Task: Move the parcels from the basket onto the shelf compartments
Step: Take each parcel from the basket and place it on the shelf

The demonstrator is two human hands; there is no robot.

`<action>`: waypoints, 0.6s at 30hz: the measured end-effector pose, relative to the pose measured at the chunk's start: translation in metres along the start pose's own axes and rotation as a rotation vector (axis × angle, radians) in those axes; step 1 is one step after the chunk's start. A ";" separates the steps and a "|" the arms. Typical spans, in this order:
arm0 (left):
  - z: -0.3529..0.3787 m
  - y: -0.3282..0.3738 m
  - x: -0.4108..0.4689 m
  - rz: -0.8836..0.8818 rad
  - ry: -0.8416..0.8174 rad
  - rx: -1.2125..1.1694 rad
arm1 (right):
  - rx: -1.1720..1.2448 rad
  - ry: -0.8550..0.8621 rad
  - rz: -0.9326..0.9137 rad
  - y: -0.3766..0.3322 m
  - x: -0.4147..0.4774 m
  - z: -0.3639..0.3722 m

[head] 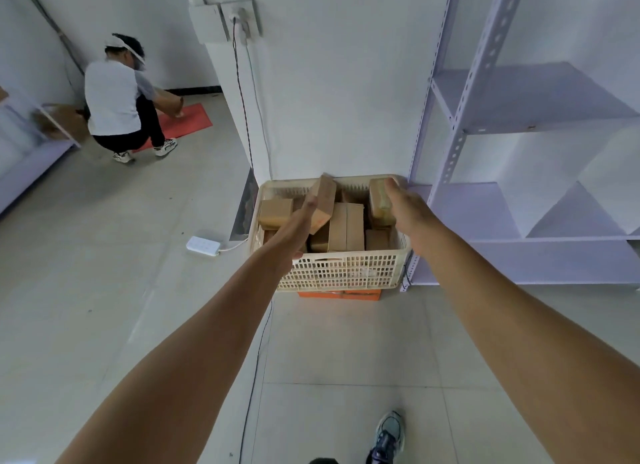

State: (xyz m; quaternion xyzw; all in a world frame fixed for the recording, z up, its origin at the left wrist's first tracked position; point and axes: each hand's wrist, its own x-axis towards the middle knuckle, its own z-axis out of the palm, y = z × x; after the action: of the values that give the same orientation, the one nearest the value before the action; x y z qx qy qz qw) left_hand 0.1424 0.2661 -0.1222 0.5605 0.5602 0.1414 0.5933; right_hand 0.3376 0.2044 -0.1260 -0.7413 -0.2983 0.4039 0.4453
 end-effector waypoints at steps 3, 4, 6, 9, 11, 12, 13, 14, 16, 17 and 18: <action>0.004 -0.001 0.038 -0.079 0.011 -0.010 | -0.007 -0.046 0.048 0.000 0.036 0.001; 0.005 -0.001 0.050 -0.098 0.007 -0.010 | -0.015 -0.057 0.059 0.001 0.048 0.003; 0.006 -0.002 0.077 -0.129 0.012 -0.024 | -0.026 -0.073 0.077 0.004 0.072 0.007; 0.005 -0.004 0.119 -0.192 0.003 -0.036 | -0.044 -0.084 0.113 0.013 0.111 0.015; 0.005 -0.004 0.152 -0.241 -0.008 -0.034 | -0.061 -0.092 0.143 0.019 0.139 0.021; 0.004 -0.005 0.168 -0.260 -0.028 -0.031 | -0.070 -0.098 0.161 0.022 0.154 0.025; 0.003 -0.006 0.186 -0.277 -0.056 -0.031 | -0.081 -0.103 0.184 0.025 0.169 0.030; 0.002 -0.006 0.203 -0.292 -0.080 -0.032 | -0.092 -0.107 0.207 0.028 0.184 0.035; -0.002 -0.007 0.240 -0.327 -0.123 -0.032 | -0.095 -0.104 0.241 0.033 0.215 0.047; -0.003 -0.008 0.260 -0.339 -0.143 -0.024 | -0.087 -0.093 0.258 0.036 0.230 0.052; -0.004 -0.009 0.280 -0.351 -0.158 -0.016 | -0.082 -0.082 0.279 0.040 0.246 0.057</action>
State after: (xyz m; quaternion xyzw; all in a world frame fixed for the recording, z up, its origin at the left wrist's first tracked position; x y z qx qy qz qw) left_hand 0.2281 0.4878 -0.2705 0.4587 0.5999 -0.0042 0.6555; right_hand 0.4136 0.4081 -0.2596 -0.7760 -0.2264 0.4794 0.3417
